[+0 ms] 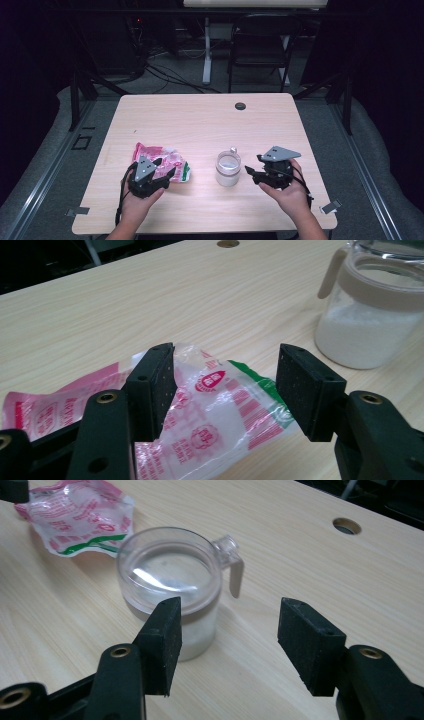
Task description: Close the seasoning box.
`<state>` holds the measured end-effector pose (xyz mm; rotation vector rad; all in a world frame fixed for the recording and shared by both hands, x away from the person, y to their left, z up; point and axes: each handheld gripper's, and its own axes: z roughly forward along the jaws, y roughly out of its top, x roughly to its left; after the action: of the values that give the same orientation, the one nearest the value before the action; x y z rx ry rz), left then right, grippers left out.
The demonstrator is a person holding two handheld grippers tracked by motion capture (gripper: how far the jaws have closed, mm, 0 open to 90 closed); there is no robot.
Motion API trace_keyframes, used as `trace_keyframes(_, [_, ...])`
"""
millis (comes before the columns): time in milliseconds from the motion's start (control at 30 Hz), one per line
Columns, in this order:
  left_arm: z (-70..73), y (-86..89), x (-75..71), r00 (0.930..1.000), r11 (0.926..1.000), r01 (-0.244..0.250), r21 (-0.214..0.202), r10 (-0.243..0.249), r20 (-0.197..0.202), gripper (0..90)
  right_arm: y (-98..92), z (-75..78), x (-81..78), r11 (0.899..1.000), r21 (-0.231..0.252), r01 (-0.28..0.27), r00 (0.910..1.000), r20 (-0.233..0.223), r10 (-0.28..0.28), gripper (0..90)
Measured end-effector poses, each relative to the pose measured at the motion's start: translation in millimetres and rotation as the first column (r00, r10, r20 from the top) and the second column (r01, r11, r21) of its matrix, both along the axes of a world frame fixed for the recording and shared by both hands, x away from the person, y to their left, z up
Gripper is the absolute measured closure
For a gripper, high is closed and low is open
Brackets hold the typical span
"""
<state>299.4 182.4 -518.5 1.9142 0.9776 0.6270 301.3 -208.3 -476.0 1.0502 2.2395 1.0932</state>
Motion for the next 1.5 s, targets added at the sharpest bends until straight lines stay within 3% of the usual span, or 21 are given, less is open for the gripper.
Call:
trace_keyframes(367, [0.4,19.9,7.8,0.9962,0.9962,-0.087,-0.008,0.087,-0.007,40.7,-40.5,-15.2,-5.8,0.989,0.08,0.124,0.9922,-0.014,-0.124,42.9])
trace_keyframes(533, [-1.4,28.7,11.5,0.9915,0.9916,-0.13,-0.005,0.129,-0.011,40.8,-56.1,-24.6,-6.5,0.977,0.113,0.179,0.9838,-0.026,-0.177,42.9])
trace_keyframes(700, [-4.2,35.4,15.3,0.9877,0.988,-0.154,-0.009,0.154,-0.026,40.9,-70.8,-37.8,-4.3,0.962,0.157,0.222,0.9743,-0.076,-0.212,42.9])
trace_keyframes(867, [-7.7,39.6,19.9,0.9854,0.9861,-0.166,-0.007,0.166,-0.039,41.0,-79.6,-51.6,-3.6,0.954,0.151,0.258,0.9639,-0.107,-0.244,43.0])
trace_keyframes(967, [-9.8,43.7,23.0,0.9824,0.9839,-0.179,0.002,0.179,-0.054,41.2,-81.2,-55.5,-3.2,0.953,0.145,0.266,0.9611,-0.117,-0.25,43.0])
trace_keyframes(1200, [-13.5,51.3,28.2,0.9759,0.9785,-0.205,-0.021,0.203,-0.081,41.1,-86.6,-68.0,-2.4,0.952,0.116,0.284,0.9531,-0.142,-0.267,43.1])
trace_keyframes(1500, [-17.2,51.6,33.1,0.9743,0.9797,-0.2,-0.011,0.198,-0.108,41.1,-88.4,-77.4,-1.4,0.94,0.136,0.312,0.9417,-0.176,-0.287,43.3])
